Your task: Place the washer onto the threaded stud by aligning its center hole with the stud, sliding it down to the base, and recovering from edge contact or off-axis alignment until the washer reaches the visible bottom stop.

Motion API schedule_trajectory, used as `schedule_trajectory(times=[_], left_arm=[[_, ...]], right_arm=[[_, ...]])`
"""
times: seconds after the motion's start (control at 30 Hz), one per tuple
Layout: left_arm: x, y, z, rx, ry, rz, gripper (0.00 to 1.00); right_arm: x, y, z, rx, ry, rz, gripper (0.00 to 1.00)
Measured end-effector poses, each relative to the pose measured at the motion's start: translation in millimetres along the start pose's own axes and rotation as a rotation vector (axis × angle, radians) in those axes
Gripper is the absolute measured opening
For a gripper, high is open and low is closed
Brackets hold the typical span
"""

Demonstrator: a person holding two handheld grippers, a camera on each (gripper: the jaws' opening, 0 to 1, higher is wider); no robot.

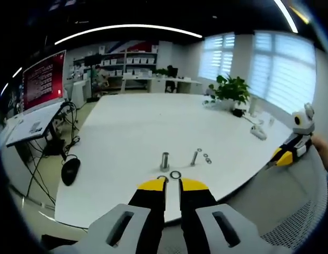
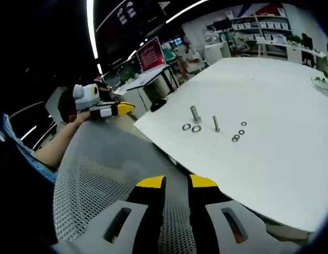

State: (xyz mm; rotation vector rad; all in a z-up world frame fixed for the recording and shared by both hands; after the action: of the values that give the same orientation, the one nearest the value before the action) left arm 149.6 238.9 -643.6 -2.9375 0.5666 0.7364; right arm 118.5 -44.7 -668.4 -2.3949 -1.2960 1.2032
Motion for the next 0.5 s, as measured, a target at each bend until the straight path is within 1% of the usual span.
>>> schedule_trajectory(times=[0.1, 0.2, 0.3, 0.43, 0.5], left_arm=[[0.2, -0.3, -0.6, -0.006, 0.006, 0.0, 0.06], [1.1, 0.9, 0.7, -0.005, -0.005, 0.012, 0.06], [1.3, 1.2, 2.6, -0.001, -0.017, 0.014, 0.06], [1.2, 0.5, 0.8, -0.002, -0.001, 0.011, 0.06], [1.5, 0.5, 1.2, -0.005, -0.003, 0.012, 0.06]], right_arm=[[0.0, 0.4, 0.7, 0.006, -0.004, 0.002, 0.19], [0.7, 0.9, -0.1, 0.002, 0.0, 0.005, 0.19], [0.9, 1.3, 1.6, 0.01, -0.012, 0.008, 0.19], [1.4, -0.3, 2.8, 0.0, -0.024, -0.002, 0.19], [1.3, 0.6, 2.3, 0.006, -0.019, 0.001, 0.19]])
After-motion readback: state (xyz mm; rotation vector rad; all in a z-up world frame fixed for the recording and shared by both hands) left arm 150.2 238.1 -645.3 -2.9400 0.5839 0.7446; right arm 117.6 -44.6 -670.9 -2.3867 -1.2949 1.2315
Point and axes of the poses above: the point that each gripper's makers call its tool centre point, and the gripper's own axes: x roughly forward along the fingers, y roughly to its right, z roughly out of its underside, the point moved 3 cm from there along -x, roughly backward along the fingers, and after that the axes turned 7 degrees about x, right-handed, at the moved point
